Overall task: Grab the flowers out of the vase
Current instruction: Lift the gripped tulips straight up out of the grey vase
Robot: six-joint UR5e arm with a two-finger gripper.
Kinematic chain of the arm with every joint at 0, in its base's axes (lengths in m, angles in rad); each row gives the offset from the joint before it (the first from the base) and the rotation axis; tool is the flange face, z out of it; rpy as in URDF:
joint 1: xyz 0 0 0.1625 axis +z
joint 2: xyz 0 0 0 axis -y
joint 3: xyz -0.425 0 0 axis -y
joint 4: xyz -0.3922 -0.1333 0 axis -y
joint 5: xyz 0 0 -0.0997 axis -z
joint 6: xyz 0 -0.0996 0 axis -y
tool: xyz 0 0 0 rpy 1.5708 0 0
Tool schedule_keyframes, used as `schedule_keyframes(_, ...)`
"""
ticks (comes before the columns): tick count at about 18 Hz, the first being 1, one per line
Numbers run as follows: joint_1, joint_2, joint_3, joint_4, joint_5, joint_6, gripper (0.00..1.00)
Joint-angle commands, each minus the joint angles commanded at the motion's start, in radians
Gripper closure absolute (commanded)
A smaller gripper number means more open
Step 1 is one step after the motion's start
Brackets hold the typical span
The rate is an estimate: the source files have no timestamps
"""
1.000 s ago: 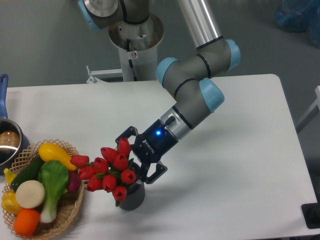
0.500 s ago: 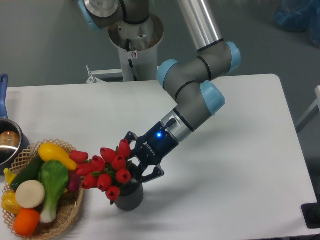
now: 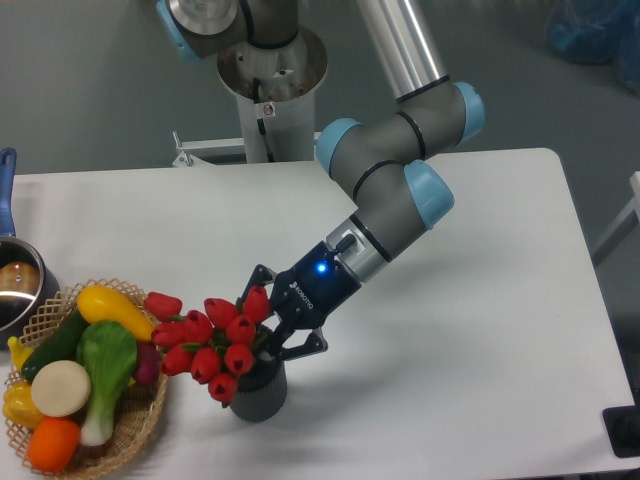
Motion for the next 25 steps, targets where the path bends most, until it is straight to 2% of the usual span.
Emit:
schedule_keyframes(9, 0.020, 0.068, 0.005, 0.000, -0.072, -0.074, 0.61)
schedule_keyframes(12, 0.026, 0.103, 0.024, 0.000, -0.084, -0.136, 0.62)
schedule_keyframes(18, 0.020, 0.106, 0.089, 0.000, -0.086, -0.228, 0.62)
schedule_keyframes(25, 0.014, 0.189, 0.098, -0.002, -0.120, -0.317, 0.62)
